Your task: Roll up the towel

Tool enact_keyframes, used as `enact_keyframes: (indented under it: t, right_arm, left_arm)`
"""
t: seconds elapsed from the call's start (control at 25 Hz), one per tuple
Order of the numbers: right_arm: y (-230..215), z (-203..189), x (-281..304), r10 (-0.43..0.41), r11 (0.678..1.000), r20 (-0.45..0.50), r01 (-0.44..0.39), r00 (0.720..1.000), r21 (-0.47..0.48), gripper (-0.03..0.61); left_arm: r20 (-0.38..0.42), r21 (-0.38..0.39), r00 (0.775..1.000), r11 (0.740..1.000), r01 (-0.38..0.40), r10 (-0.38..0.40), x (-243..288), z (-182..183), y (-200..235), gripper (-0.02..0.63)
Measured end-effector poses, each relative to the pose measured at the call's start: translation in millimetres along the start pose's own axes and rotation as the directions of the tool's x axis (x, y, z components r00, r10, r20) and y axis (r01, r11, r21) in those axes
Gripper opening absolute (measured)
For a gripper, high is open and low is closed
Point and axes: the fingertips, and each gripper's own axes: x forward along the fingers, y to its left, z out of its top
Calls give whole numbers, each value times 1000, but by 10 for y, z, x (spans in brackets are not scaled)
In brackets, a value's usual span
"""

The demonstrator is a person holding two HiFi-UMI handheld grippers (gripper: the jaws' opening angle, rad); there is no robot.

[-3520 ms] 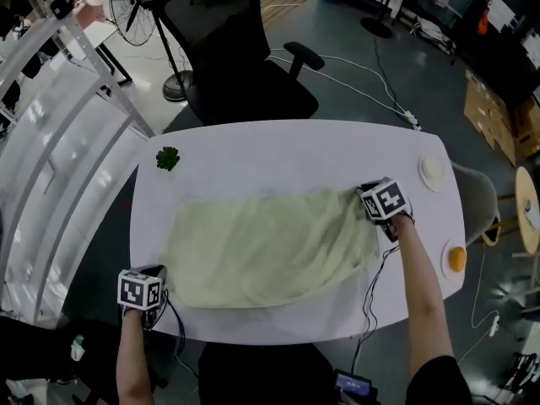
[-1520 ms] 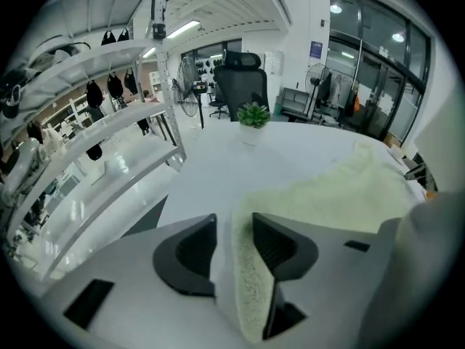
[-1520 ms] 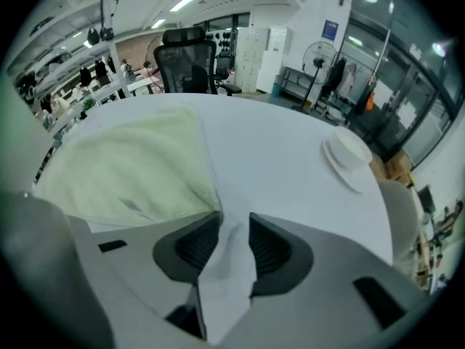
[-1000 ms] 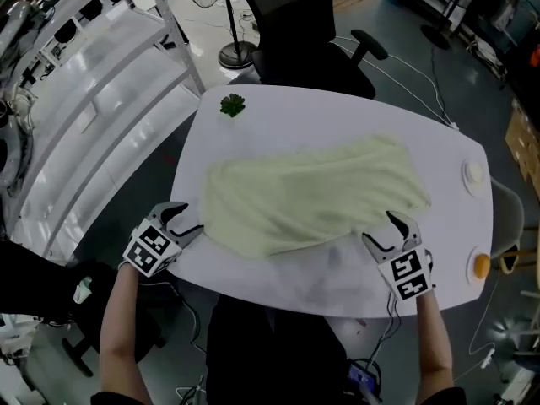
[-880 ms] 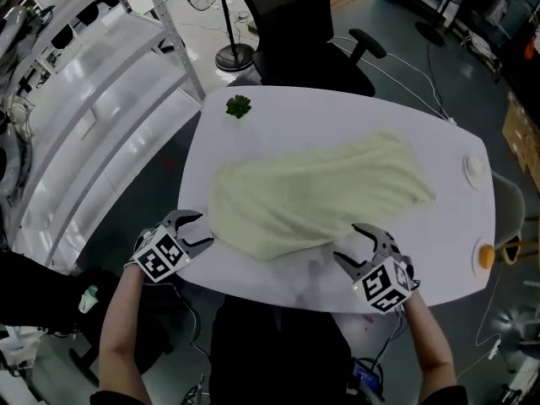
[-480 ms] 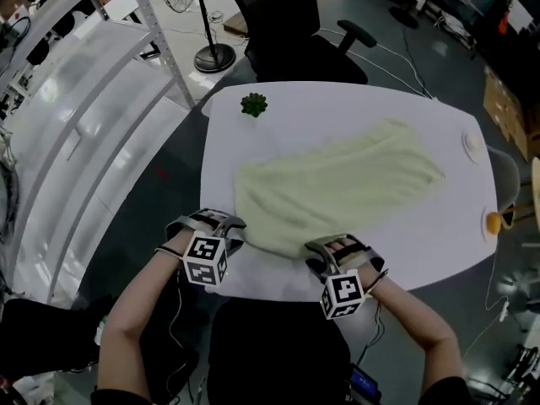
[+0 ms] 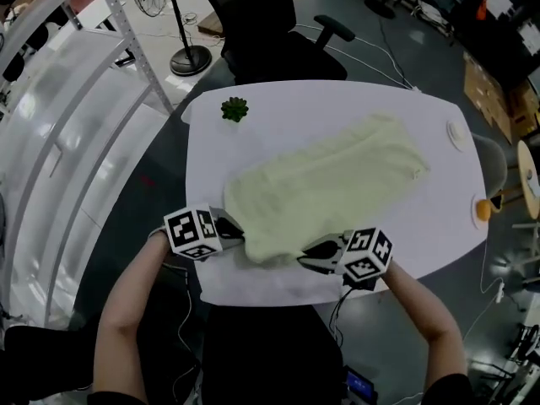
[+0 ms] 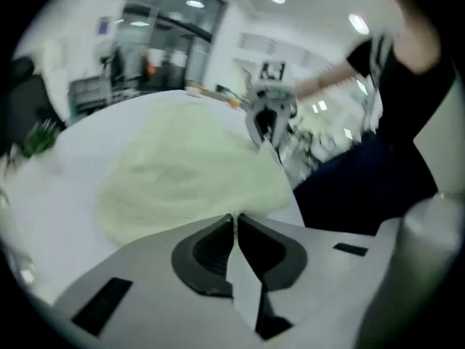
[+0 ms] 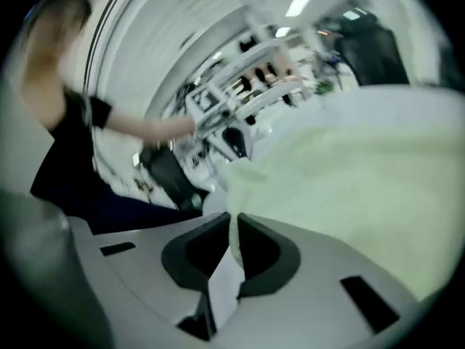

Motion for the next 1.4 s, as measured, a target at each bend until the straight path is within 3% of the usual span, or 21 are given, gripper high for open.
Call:
enact_keyframes:
  t: [0.04, 0.08, 0.12, 0.16, 0.2, 0.28, 0.32, 0.4, 0.48, 0.52, 0.6, 0.68, 0.76, 0.8, 0.88, 0.96, 1.04, 1.2, 1.32, 1.4]
  right_arm:
    - [-138, 135, -117, 58, 975, 122, -83, 991, 206, 37]
    - [-343, 271, -249, 45, 922, 241, -133, 970, 364, 43]
    - [-581, 374, -388, -30, 871, 327, -136, 945, 473, 64]
    - [-801, 421, -515, -124, 838, 371, -103, 920, 536, 96]
    - [-960, 414, -613, -203, 834, 379, -43, 903, 550, 130]
    - [-1105, 282, -703, -296, 876, 308, 129, 904, 464, 265]
    - [-1118, 196, -704, -327, 897, 251, 216, 911, 386, 291]
    - [-1067, 69, -655, -372, 916, 150, 336, 916, 218, 290]
    - [-999, -39, -580, -396, 915, 82, 386, 915, 114, 285]
    - [-989, -104, -550, -407, 912, 58, 402, 912, 88, 281]
    - [-981, -201, -512, -428, 903, 35, 425, 903, 57, 243]
    - [-953, -250, -471, -433, 901, 24, 432, 901, 33, 189]
    - [-921, -277, -459, -440, 898, 9, 440, 898, -5, 122]
    - [-902, -283, -468, -443, 896, 5, 443, 897, -25, 67]
    - [-843, -290, -500, -427, 903, 0, 427, 904, -43, 38]
    - [-771, -294, -557, -391, 920, -5, 390, 920, -36, 34]
    - [-707, -289, -642, -359, 933, -8, 359, 933, -35, 32]
    - [-574, -353, -876, -305, 950, -39, 302, 951, -75, 32]
    - [-444, -505, -1005, -254, 963, -98, 242, 962, -120, 32]
    - [-366, -653, -1025, -221, 969, -149, 200, 964, -143, 32]
  left_arm:
    - [87, -171, 996, 985, -5, 21, -89, 99, 193, 32]
    - [147, -311, 985, 950, -39, 89, -175, 156, 442, 34]
    - [176, -412, 969, 907, -87, 173, -255, 167, 686, 36]
    - [182, -471, 952, 872, -135, 246, -321, 150, 875, 54]
    - [176, -493, 938, 852, -178, 298, -370, 122, 990, 95]
    - [152, -462, 927, 854, -241, 344, -420, 76, 1039, 201]
    - [143, -429, 927, 866, -258, 347, -425, 64, 997, 257]
    - [127, -375, 934, 888, -266, 334, -403, 43, 833, 270]
    - [89, -340, 925, 885, -319, 368, -373, -16, 680, 294]
    - [58, -320, 903, 865, -386, 425, -369, -69, 648, 299]
    - [4, -282, 826, 793, -539, 563, -361, -191, 626, 298]
    - [-19, -284, 754, 720, -634, 657, -319, -269, 599, 291]
    - [-38, -298, 695, 656, -694, 718, -274, -289, 609, 235]
    - [-48, -289, 665, 627, -724, 746, -269, -287, 635, 173]
    - [-49, -259, 631, 601, -756, 774, -268, -259, 673, 73]
    - [-14, -247, 647, 624, -741, 763, -257, -192, 666, 56]
    - [63, -225, 686, 680, -698, 725, -287, -87, 617, 44]
    - [235, -72, 804, 834, -546, 547, -418, 158, 359, 40]
    - [250, 23, 902, 929, -369, 352, -458, 196, 83, 38]
    - [201, 85, 957, 969, -232, 211, -387, 129, -128, 38]
